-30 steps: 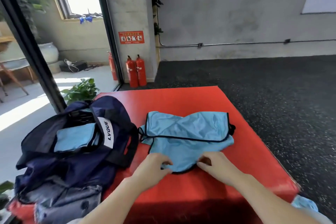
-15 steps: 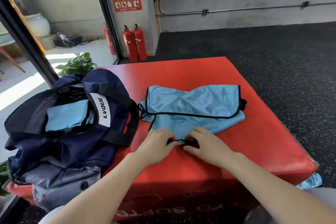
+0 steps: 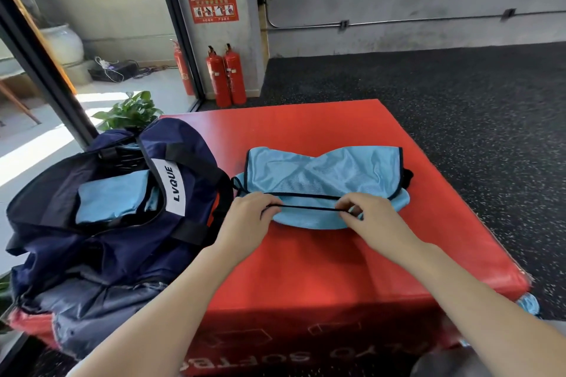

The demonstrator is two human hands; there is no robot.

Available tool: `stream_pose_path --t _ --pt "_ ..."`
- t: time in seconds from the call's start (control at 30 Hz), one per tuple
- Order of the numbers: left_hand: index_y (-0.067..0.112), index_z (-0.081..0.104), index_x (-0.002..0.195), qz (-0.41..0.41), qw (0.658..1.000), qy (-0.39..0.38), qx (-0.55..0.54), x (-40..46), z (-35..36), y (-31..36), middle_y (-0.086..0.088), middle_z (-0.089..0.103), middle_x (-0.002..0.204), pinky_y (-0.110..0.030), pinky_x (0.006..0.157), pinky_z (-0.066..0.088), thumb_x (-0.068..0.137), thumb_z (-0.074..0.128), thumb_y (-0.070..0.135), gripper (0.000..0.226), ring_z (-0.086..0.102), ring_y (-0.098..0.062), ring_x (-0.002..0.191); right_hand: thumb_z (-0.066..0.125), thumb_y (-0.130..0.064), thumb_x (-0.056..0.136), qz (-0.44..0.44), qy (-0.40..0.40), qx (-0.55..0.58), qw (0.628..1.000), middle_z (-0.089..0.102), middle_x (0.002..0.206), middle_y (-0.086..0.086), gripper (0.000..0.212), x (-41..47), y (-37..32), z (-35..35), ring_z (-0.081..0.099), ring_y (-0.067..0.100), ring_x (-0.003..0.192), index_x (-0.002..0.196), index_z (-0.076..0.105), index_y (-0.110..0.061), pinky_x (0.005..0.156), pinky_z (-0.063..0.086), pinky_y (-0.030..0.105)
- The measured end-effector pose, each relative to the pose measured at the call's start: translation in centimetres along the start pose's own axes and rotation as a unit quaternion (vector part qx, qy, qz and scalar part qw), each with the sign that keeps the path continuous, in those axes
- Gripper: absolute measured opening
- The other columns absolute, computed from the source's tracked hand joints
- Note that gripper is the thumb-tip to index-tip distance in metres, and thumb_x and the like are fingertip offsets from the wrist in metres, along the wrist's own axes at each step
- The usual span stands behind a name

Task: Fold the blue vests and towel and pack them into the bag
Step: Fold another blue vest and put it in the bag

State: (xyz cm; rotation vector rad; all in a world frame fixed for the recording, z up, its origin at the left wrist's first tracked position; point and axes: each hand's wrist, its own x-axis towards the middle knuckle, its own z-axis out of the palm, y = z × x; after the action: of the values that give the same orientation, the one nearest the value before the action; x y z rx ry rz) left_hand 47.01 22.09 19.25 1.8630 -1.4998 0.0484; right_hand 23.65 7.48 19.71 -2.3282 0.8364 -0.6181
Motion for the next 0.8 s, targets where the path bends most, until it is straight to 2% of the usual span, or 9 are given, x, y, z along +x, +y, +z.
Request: stream_pose_path --t 0.1,0.17,0.23,0.33,0.43,0.53,0.63,0.7,0.8 --pt "0.019 0.079 0.097 -0.019 0.999 0.047 -0.005 0.3 -1.0 -0.3 0.013 0.072 0.09 -0.022 0.084 0.047 0.091 0.071 0.014 0.011 0.06 0.0 0.087 0.072 -0.007 0.089 0.007 0.035 0.023 0.999 0.069 0.091 -0.02 0.021 -0.2 0.7 -2.2 0.059 -0.016 0.087 0.097 0.075 -0.026 0.078 0.04 0.002" --pt "0.021 0.079 0.095 -0.03 0.997 0.064 -0.007 0.4 -1.8 -0.7 0.014 0.072 0.089 -0.031 0.083 0.05 0.09 0.072 0.014 0.011 0.063 -0.003 0.084 0.075 -0.006 0.086 0.022 0.055 0.034 0.998 0.069 0.088 -0.022 0.02 -0.5 1.4 -3.8 0.06 -0.017 0.084 0.092 0.076 -0.026 0.077 0.04 0.001" --pt "0.021 0.08 0.096 -0.038 0.996 0.076 -0.002 0.3 -2.5 -1.2 0.014 0.071 0.087 -0.029 0.082 0.05 0.089 0.073 0.014 0.012 0.062 -0.003 0.082 0.078 -0.011 0.085 0.029 0.068 0.017 0.997 0.069 0.086 -0.023 0.021 -0.9 2.1 -5.4 0.06 -0.017 0.084 0.087 0.075 -0.031 0.077 0.04 0.001" --pt "0.02 0.08 0.096 -0.059 0.995 0.081 -0.011 -0.1 -3.4 -1.7 0.012 0.071 0.085 -0.021 0.08 0.047 0.089 0.073 0.012 0.013 0.061 -0.004 0.08 0.08 -0.013 0.083 0.035 0.076 -0.017 0.996 0.069 0.084 -0.023 0.013 -1.6 3.3 -7.4 0.058 -0.018 0.083 0.087 0.079 -0.025 0.075 0.037 0.001" --pt "0.022 0.08 0.096 -0.065 0.995 0.069 -0.013 -0.7 -4.0 -2.1 0.012 0.073 0.09 -0.014 0.084 0.046 0.089 0.073 0.01 0.015 0.064 -0.002 0.086 0.081 -0.016 0.082 0.049 0.076 -0.013 0.996 0.074 0.087 -0.015 0.014 -2.6 4.4 -8.8 0.062 -0.009 0.085 0.085 0.079 -0.029 0.076 0.041 0.006" --pt "0.023 0.08 0.097 -0.069 0.996 0.045 -0.019 -1.6 -4.2 -2.1 0.015 0.072 0.09 -0.012 0.085 0.045 0.088 0.073 0.011 0.017 0.064 0.0 0.089 0.082 -0.016 0.081 0.064 0.061 -0.017 0.996 0.073 0.086 -0.02 0.015 -3.5 5.1 -9.5 0.06 -0.013 0.084 0.083 0.079 -0.03 0.076 0.04 0.004" --pt "0.025 0.08 0.096 -0.078 0.997 0.006 -0.027 -2.8 -4.2 -1.9 0.019 0.072 0.088 -0.011 0.085 0.045 0.088 0.074 0.012 0.016 0.064 0.005 0.092 0.083 -0.017 0.08 0.074 0.05 -0.03 0.996 0.072 0.08 -0.026 0.024 -4.6 5.9 -9.9 0.061 -0.012 0.083 0.079 0.075 -0.04 0.076 0.039 0.003" --pt "0.027 0.08 0.097 -0.076 0.996 -0.033 -0.017 -3.8 -3.9 -1.7 0.024 0.071 0.089 -0.01 0.085 0.045 0.088 0.075 0.015 0.016 0.063 0.008 0.093 0.083 -0.016 0.079 0.08 0.042 -0.031 0.995 0.071 0.082 -0.028 0.024 -5.3 6.4 -10.2 0.063 -0.006 0.082 0.079 0.076 -0.04 0.075 0.04 0.006" --pt "0.027 0.08 0.099 -0.037 0.994 -0.102 0.017 -5.5 -3.0 -1.3 0.03 0.067 0.089 -0.016 0.089 0.048 0.089 0.075 0.019 0.014 0.063 0.008 0.092 0.085 -0.017 0.077 0.096 0.01 -0.065 0.993 0.07 0.081 -0.031 0.027 -6.2 7.0 -11.1 0.063 -0.006 0.083 0.076 0.075 -0.042 0.076 0.042 0.009"
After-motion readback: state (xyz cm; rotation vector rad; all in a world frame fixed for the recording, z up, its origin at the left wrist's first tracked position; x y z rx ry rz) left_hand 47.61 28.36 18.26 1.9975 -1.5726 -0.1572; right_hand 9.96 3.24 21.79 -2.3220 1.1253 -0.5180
